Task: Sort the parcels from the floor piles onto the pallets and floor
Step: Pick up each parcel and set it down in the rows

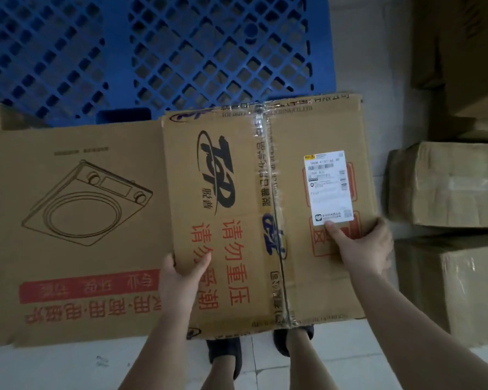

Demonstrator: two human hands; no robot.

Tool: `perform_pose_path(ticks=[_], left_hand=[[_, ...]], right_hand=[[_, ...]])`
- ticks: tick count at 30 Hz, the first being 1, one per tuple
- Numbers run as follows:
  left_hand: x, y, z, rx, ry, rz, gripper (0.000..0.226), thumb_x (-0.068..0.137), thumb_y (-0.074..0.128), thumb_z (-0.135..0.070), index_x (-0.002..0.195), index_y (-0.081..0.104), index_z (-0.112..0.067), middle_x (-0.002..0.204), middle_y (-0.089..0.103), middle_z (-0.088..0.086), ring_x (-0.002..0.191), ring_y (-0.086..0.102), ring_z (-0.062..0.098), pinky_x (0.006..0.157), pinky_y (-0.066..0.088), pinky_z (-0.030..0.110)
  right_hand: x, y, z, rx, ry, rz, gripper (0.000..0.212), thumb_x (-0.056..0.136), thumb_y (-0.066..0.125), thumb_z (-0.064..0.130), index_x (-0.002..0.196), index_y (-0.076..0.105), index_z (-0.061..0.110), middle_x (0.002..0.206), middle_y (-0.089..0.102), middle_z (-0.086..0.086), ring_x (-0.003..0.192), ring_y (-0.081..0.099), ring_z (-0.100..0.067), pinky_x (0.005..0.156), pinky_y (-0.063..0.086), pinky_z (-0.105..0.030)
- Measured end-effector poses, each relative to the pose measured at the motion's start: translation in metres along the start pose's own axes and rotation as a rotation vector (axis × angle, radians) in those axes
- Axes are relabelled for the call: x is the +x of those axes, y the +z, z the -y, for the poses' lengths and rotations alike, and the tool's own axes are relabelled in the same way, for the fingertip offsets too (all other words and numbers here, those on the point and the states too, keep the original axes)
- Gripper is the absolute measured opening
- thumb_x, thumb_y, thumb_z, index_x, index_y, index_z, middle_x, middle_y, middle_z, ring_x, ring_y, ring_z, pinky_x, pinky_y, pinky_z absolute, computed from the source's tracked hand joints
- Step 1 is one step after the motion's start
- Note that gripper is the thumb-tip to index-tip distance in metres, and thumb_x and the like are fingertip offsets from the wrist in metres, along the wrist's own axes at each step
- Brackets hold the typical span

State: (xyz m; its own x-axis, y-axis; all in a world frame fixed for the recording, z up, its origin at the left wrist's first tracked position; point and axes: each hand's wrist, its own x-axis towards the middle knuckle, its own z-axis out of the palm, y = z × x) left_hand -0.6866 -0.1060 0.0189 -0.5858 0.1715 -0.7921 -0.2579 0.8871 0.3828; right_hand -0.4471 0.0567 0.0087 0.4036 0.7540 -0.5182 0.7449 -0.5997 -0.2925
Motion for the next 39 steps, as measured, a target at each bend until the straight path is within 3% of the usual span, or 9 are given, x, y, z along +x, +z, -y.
perform_pose_path(ticks=[8,12,16,20,22,25,30,35,39], left_hand=[[-0.021,-0.012,-0.03,0.16,0.062,0.012,0.081,0.078,0.074,-0.04,0.144,0.03,-0.025,0.142,0.045,0.002,0.128,0.046,0.029,0.101,0.04,0.051],[-0.075,-0.034,-0.072,0.267,0.184,0.069,0.08,0.082,0.07,-0.039,0.147,0.025,-0.025,0.145,0.043,0.001,0.129,0.047,0.028,0.1,0.04,0.048],[-0.144,-0.077,-0.121,0.389,0.377,0.051,0.078,0.082,0.069,-0.038,0.147,0.028,-0.025,0.143,0.045,0.005,0.126,0.049,0.027,0.098,0.045,0.048],[-0.232,-0.11,-0.163,0.588,0.621,0.019,0.058,0.084,0.066,-0.042,0.135,0.044,-0.026,0.13,0.054,-0.001,0.085,0.058,0.01,0.067,0.051,0.027],[-0.281,-0.114,-0.18,0.714,0.712,0.001,0.048,0.085,0.062,-0.046,0.127,0.048,-0.027,0.112,0.058,-0.006,0.063,0.049,0.002,0.057,0.049,0.026],[-0.353,-0.103,-0.2,0.915,0.849,-0.012,0.047,0.085,0.056,-0.055,0.123,0.051,-0.03,0.097,0.056,-0.011,0.071,0.058,0.009,0.056,0.049,0.025],[-0.454,-0.062,-0.217,1.002,1.049,0.02,0.049,0.087,0.053,-0.056,0.127,0.05,-0.026,0.124,0.054,-0.004,0.098,0.06,0.016,0.069,0.051,0.029],[-0.526,-0.006,-0.207,1.013,1.103,0.044,0.047,0.089,0.051,-0.056,0.123,0.049,-0.023,0.12,0.053,-0.001,0.082,0.06,0.017,0.064,0.051,0.029],[-0.577,0.045,-0.189,0.983,1.116,0.084,0.05,0.088,0.052,-0.057,0.125,0.048,-0.023,0.125,0.052,0.0,0.095,0.062,0.019,0.078,0.052,0.032]], right_hand=[[-0.022,-0.016,0.02,-0.193,0.001,0.146,0.111,0.076,0.071,0.053,0.152,0.002,0.011,0.159,0.009,-0.009,0.146,0.01,-0.028,0.118,0.011,-0.05],[-0.064,-0.064,0.053,-0.206,-0.214,0.245,0.074,0.084,0.063,0.038,0.147,0.028,0.02,0.143,0.044,-0.005,0.128,0.045,-0.027,0.107,0.037,-0.046],[-0.122,-0.158,0.087,-0.353,-0.495,0.173,0.047,0.091,0.054,0.035,0.136,0.046,0.025,0.13,0.057,0.002,0.115,0.056,-0.021,0.101,0.036,-0.032],[-0.176,-0.258,0.09,-0.373,-0.579,0.041,0.037,0.092,0.051,0.04,0.126,0.055,0.026,0.125,0.059,0.004,0.113,0.055,-0.018,0.095,0.037,-0.031],[-0.2,-0.309,0.079,-0.377,-0.601,-0.025,0.036,0.092,0.049,0.042,0.124,0.055,0.028,0.124,0.058,0.005,0.115,0.054,-0.018,0.094,0.036,-0.031],[-0.229,-0.386,0.052,-0.412,-0.581,-0.082,0.035,0.093,0.049,0.044,0.122,0.057,0.027,0.125,0.058,0.001,0.118,0.052,-0.021,0.094,0.036,-0.031],[-0.25,-0.498,-0.008,-0.338,-0.489,-0.191,0.034,0.091,0.052,0.044,0.119,0.059,0.027,0.119,0.061,0.0,0.112,0.055,-0.023,0.086,0.045,-0.034],[-0.249,-0.57,-0.077,-0.244,-0.438,-0.25,0.038,0.088,0.058,0.047,0.12,0.059,0.026,0.118,0.06,0.003,0.109,0.056,-0.019,0.082,0.048,-0.032],[-0.243,-0.612,-0.13,-0.226,-0.427,-0.257,0.044,0.086,0.059,0.049,0.124,0.057,0.027,0.122,0.058,0.003,0.112,0.054,-0.018,0.092,0.048,-0.038]])
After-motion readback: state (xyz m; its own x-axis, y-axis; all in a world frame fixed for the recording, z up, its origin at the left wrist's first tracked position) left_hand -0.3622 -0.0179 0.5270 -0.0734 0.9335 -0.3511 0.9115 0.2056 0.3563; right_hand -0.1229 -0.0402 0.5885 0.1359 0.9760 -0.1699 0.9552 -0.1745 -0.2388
